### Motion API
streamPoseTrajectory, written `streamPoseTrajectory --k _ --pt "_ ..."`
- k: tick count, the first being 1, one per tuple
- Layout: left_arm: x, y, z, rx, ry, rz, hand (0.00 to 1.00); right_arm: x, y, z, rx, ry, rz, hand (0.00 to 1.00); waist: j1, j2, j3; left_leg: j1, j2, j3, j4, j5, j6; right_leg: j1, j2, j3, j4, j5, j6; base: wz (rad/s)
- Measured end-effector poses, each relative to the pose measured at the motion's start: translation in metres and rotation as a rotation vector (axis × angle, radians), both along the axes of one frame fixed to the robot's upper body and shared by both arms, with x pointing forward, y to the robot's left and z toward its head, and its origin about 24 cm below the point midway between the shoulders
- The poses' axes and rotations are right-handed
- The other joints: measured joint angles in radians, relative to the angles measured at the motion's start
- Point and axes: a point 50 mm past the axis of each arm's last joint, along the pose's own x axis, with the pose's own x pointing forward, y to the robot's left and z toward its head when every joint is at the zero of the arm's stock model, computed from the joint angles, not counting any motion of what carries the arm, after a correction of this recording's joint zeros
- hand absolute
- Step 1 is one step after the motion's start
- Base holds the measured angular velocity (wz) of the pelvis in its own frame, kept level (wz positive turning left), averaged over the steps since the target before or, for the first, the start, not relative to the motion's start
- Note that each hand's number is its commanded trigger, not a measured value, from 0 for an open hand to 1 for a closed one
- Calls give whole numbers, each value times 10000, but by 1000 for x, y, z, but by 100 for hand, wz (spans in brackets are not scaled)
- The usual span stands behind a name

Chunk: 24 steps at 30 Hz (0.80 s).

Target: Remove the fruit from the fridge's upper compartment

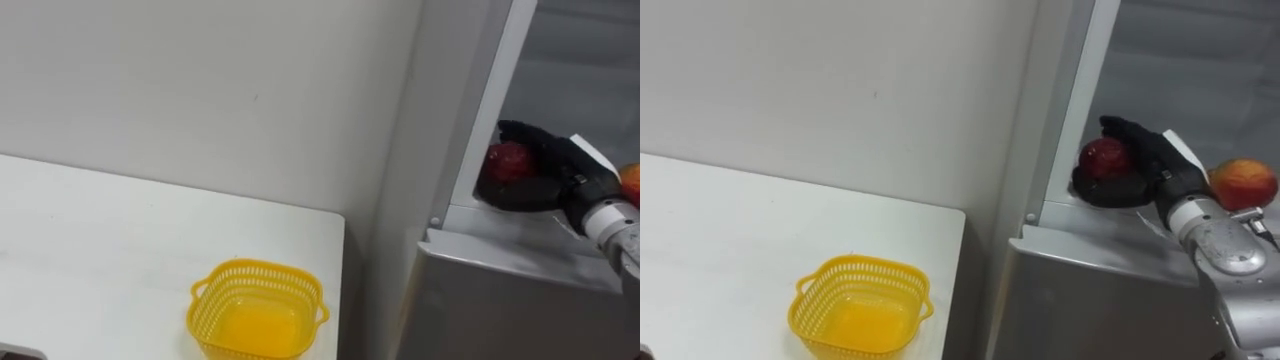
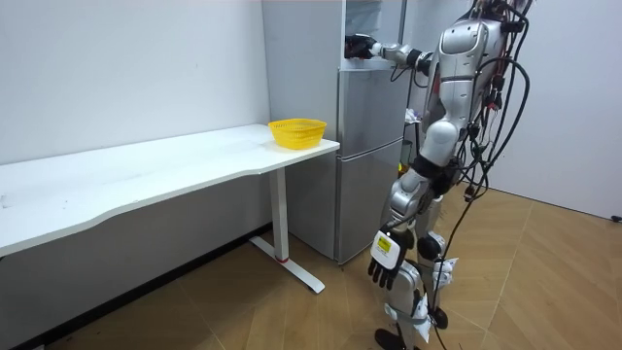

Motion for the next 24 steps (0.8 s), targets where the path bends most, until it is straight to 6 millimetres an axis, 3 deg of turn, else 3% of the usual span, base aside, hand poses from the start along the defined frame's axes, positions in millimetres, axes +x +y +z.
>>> streamPoseTrajectory --k 9,20,22,24 --pt "5 1 0 89 -16 -8 0 -1 -3 3 29 47 70 100 -8 39 38 95 10 17 -122 -4 0 91 14 22 -10 0 0 0" --pt "11 1 1 160 -414 57 0 -1 -2 13 230 -653 -399 100 -33 -150 3 -151 21 62 -64 -4 0 -201 24 44 -5 2 -1 -2" --pt "12 1 1 158 -535 17 0 -2 -2 16 212 -889 -624 100 -37 -117 52 -199 17 63 -58 -4 0 -237 20 49 -14 2 -1 0" --pt "12 1 1 166 -629 -10 0 -5 0 19 164 -1226 -836 100 -45 -116 52 -243 12 54 -44 -4 0 -276 15 45 -15 2 -1 0"
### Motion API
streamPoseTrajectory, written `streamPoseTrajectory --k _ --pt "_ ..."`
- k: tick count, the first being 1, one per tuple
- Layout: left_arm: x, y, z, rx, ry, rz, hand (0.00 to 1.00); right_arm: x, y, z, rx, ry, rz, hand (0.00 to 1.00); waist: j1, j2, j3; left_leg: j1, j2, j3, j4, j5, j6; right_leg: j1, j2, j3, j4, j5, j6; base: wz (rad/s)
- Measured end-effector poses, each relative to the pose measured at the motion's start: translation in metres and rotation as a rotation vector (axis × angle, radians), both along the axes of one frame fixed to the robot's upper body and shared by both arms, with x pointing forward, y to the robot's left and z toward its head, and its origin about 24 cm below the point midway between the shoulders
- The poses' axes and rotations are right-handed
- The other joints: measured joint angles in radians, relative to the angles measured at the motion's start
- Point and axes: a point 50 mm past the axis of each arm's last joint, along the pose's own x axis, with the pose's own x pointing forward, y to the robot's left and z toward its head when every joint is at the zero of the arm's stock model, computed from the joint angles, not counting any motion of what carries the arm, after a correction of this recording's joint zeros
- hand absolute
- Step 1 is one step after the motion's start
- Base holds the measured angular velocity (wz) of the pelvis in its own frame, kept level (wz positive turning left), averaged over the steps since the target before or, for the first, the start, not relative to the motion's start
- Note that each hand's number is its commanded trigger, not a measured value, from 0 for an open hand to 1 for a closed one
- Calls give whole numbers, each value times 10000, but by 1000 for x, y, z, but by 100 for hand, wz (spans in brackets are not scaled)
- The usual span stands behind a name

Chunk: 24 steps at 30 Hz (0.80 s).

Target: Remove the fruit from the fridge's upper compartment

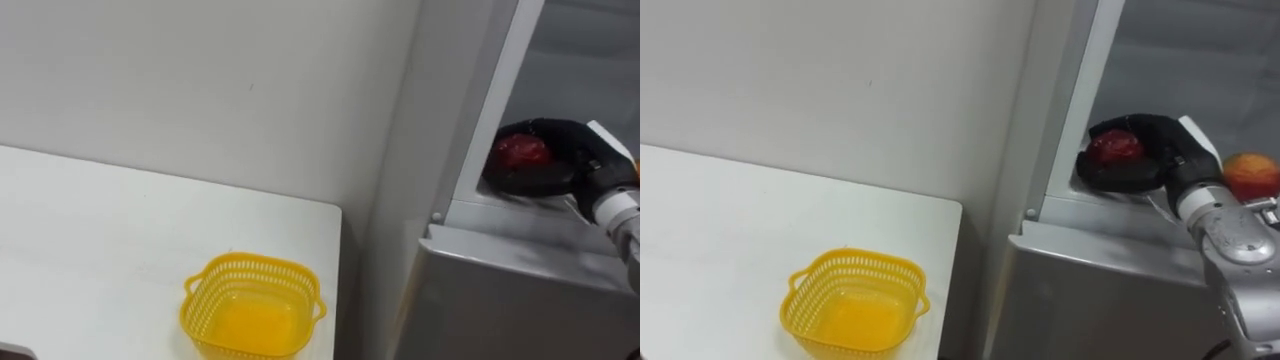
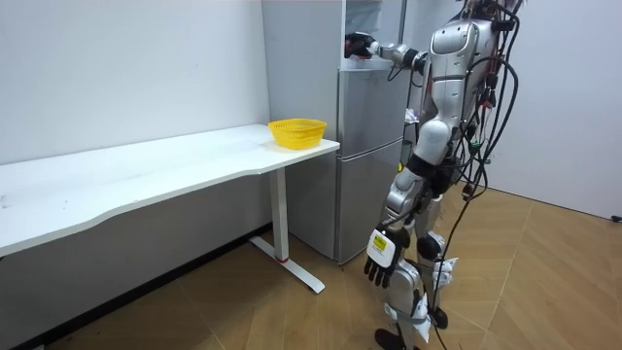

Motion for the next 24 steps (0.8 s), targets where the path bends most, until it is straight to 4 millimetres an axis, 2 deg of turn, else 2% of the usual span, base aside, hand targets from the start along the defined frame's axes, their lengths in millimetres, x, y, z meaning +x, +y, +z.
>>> streamPoseTrajectory --k 4,8,10,14,17,24 --pt "0 -1 0 118 -117 -22 0 -16 14 -1 -542 -1086 -436 100 40 200 95 -2 0 39 26 4 -1 -56 5 30 -1 0 0 -3" --pt "0 -3 -1 225 -294 -111 0 -33 31 -8 -1470 -2229 -1202 100 53 496 103 27 -7 35 20 4 0 -28 1 46 -4 0 1 0" --pt "2 -5 -2 194 -407 -172 0 -39 35 -10 -1887 -2687 -1592 100 13 571 123 22 -5 38 25 5 0 -37 1 33 -11 0 1 2" --pt "1 -11 -4 -18 -587 -196 0 -61 48 -21 -2513 -3554 -2081 100 54 630 102 11 3 27 22 6 -1 -41 11 24 -8 -1 2 1" --pt "-2 -15 -5 -142 -485 -202 0 -65 53 -26 -3164 -3811 -2348 100 71 645 96 1 2 70 26 6 -1 -71 8 57 10 0 1 -3" --pt "-2 -21 -7 -383 -578 -419 0 -78 82 -20 -4455 -5438 -2190 100 88 843 35 -18 24 178 -123 7 -1 -200 22 224 176 6 -9 -6"
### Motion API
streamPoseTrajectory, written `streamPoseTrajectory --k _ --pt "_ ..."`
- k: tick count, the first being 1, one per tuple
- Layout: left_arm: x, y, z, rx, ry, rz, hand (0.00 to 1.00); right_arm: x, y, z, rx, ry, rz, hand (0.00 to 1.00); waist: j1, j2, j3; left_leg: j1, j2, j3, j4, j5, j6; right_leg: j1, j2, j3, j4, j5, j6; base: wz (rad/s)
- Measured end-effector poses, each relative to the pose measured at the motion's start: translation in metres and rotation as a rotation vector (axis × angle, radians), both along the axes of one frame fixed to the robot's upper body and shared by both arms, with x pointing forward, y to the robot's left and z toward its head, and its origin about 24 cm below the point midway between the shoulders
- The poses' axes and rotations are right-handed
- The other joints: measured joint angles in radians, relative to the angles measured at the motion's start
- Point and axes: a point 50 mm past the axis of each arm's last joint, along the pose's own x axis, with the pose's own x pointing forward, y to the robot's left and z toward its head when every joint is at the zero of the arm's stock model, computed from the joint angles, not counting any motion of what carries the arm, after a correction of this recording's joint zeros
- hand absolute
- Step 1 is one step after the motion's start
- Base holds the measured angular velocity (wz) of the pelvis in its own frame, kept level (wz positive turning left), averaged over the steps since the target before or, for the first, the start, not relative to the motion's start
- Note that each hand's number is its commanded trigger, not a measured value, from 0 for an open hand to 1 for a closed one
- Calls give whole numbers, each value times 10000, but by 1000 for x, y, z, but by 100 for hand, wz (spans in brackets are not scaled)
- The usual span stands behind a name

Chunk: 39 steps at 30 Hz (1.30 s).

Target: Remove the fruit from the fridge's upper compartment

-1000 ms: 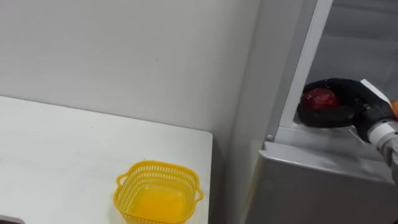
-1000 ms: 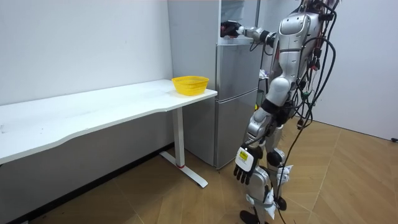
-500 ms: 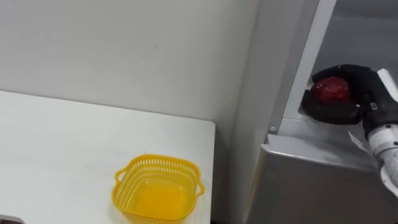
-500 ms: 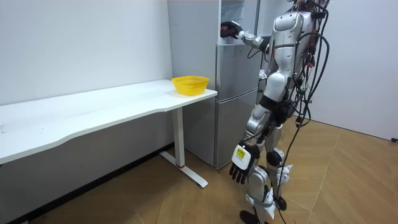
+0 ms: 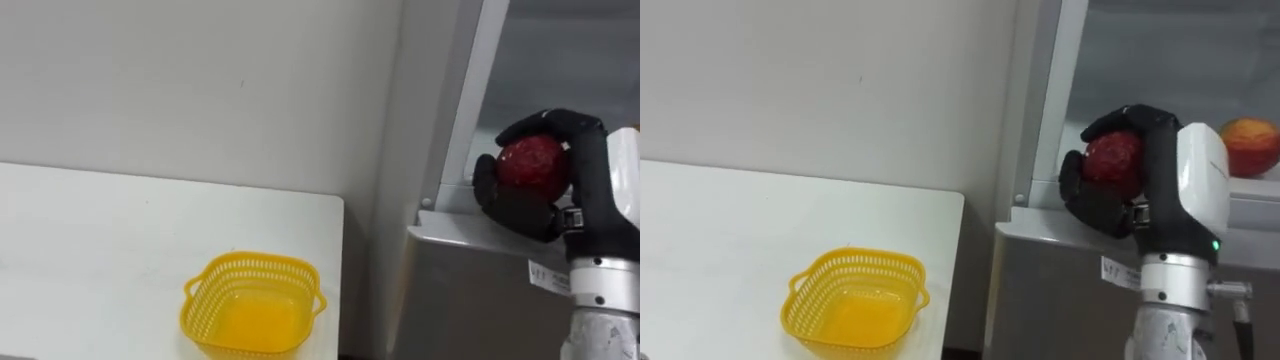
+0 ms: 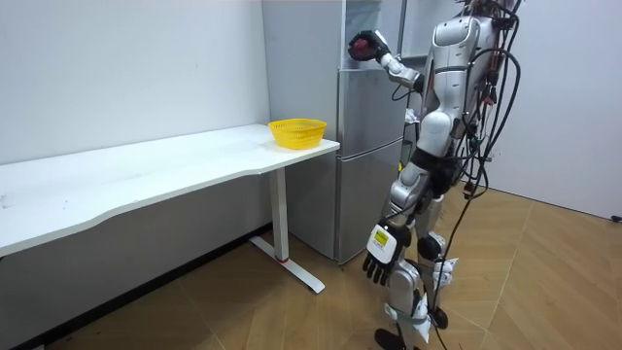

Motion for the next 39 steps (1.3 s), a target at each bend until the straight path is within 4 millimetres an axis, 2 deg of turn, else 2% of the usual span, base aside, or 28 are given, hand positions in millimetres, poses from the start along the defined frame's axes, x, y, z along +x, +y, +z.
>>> streamPoseTrajectory --k 2,8,12,15,17,20,23,30,33,35,37,39 --pt "2 -2 -1 -45 -19 -103 0 -5 12 5 -419 -569 338 100 10 -7 -4 4 -1 -2 -19 18 -2 -6 3 -5 0 0 0 0" --pt "6 -3 -1 -92 -110 -409 0 -16 25 19 -1233 -1884 530 100 185 -27 -5 35 -3 27 -8 24 3 -8 5 26 -27 0 0 0" --pt "7 -2 0 -125 -172 -553 0 -21 38 21 -1721 -2308 887 100 264 -81 16 41 6 28 -13 28 1 -22 12 21 -35 0 1 0" --pt "9 2 1 -138 -252 -583 0 -23 50 19 -2106 -2354 1367 100 330 -205 58 17 8 1 -14 29 -1 -44 15 21 -48 0 1 0" --pt "15 3 2 -110 -362 -598 0 -24 60 15 -2277 -2210 1804 100 515 -333 118 -1 9 14 -30 29 -1 -58 15 23 -44 0 1 0" --pt "19 6 3 17 -373 -660 0 -26 73 9 -2570 -2063 2363 100 700 -471 66 -57 7 -16 -28 29 0 -95 10 -23 -42 0 1 4" --pt "20 8 3 61 -416 -678 0 -28 83 4 -2855 -1824 2864 100 894 -529 52 -57 5 -80 -18 29 0 -83 3 -112 -43 0 1 7" --pt "21 8 3 62 -466 -693 0 -27 91 -3 -3279 -1291 3388 100 1107 -538 64 -181 -29 -380 23 30 0 -28 -10 -327 -64 -2 3 12" --pt "20 8 3 48 -436 -711 0 -20 88 -10 -3485 -808 3285 100 1121 -495 97 -169 -44 -558 -3 33 -7 89 -13 -494 -70 -4 7 19" --pt "20 7 3 15 -433 -741 0 -9 86 -18 -3675 -266 3120 100 1340 -471 119 -125 -43 -593 -12 42 -21 146 -6 -504 -90 -7 10 4" --pt "20 7 3 10 -433 -748 0 -3 86 -23 -3864 119 3108 100 1425 -522 152 -141 -54 -610 6 70 -35 181 -5 -525 -208 -6 10 3" --pt "18 7 3 -2 -385 -748 0 1 88 -29 -4061 514 3173 100 1474 -570 199 -164 -62 -697 13 80 -46 200 -17 -725 -208 -6 10 15"
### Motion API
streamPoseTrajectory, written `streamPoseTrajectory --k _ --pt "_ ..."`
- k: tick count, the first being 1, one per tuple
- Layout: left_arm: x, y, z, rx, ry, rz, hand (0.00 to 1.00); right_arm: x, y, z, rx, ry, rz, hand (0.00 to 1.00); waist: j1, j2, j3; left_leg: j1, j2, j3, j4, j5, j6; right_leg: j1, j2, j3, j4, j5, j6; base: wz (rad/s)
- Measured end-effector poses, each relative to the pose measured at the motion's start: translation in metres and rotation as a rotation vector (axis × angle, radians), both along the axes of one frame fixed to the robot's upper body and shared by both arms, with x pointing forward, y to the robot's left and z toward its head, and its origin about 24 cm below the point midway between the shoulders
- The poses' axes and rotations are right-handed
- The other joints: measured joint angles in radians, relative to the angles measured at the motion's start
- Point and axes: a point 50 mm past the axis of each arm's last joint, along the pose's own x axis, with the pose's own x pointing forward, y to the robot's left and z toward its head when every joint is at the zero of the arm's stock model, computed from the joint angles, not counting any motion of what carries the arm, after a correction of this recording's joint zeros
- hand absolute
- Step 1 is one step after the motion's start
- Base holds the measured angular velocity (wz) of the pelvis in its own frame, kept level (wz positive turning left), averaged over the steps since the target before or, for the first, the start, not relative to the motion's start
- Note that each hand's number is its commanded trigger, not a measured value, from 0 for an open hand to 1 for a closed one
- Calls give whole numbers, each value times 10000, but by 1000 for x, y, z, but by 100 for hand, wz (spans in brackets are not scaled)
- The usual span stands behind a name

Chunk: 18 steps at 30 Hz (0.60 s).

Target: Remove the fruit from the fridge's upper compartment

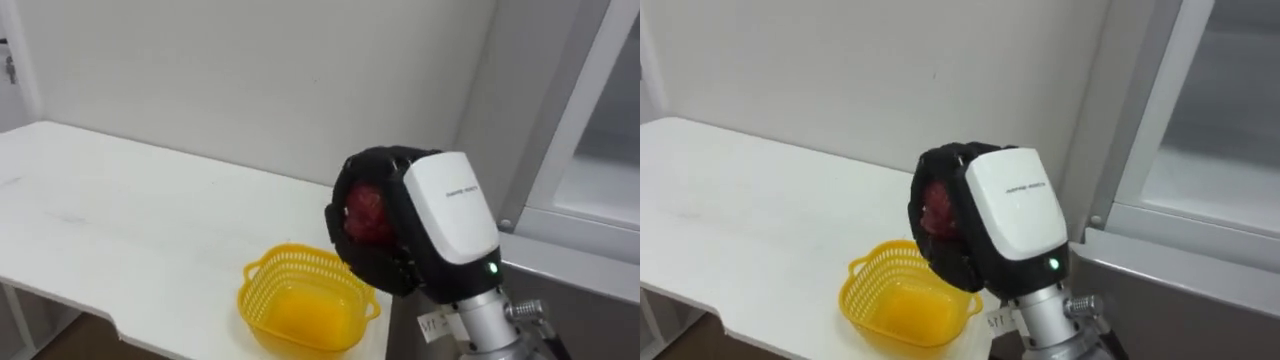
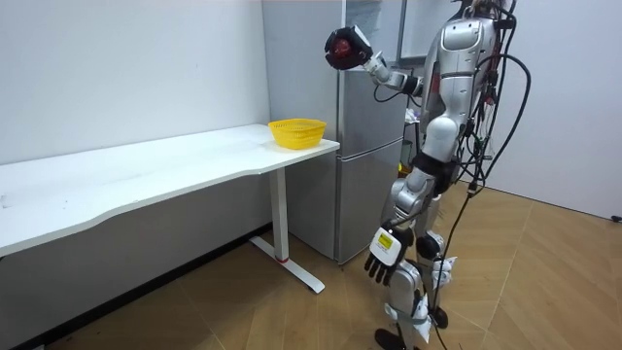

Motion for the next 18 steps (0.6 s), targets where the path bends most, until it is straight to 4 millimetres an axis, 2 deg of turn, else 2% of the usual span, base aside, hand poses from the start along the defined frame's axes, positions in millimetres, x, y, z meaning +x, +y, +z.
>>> streamPoseTrajectory --k 1,4,8,12,18 --pt "-1 0 0 -6 26 8 0 2 0 -4 -157 289 -72 100 42 -40 17 -7 -24 -99 -16 22 0 25 -15 -70 -2 -2 3 21" --pt "-4 0 0 -8 97 92 0 11 -4 -12 -553 976 -402 100 164 -157 -42 -43 -55 -199 -29 29 9 22 -41 -196 -2 -14 23 14" --pt "-7 1 0 18 167 234 0 28 -10 -19 -1054 1672 -976 100 232 -236 -69 4 -125 -333 -43 57 52 84 -98 -326 -4 -16 26 11" --pt "-7 1 0 20 163 234 0 35 -15 -24 -1319 2130 -1300 100 379 -270 -83 4 -139 -328 -47 60 57 88 -112 -339 -4 -17 27 0" --pt "-10 2 -1 30 410 300 0 44 -33 -49 -678 4340 -1868 100 383 -335 -77 -12 -160 -473 -37 65 65 131 -139 -482 -3 -22 37 5"
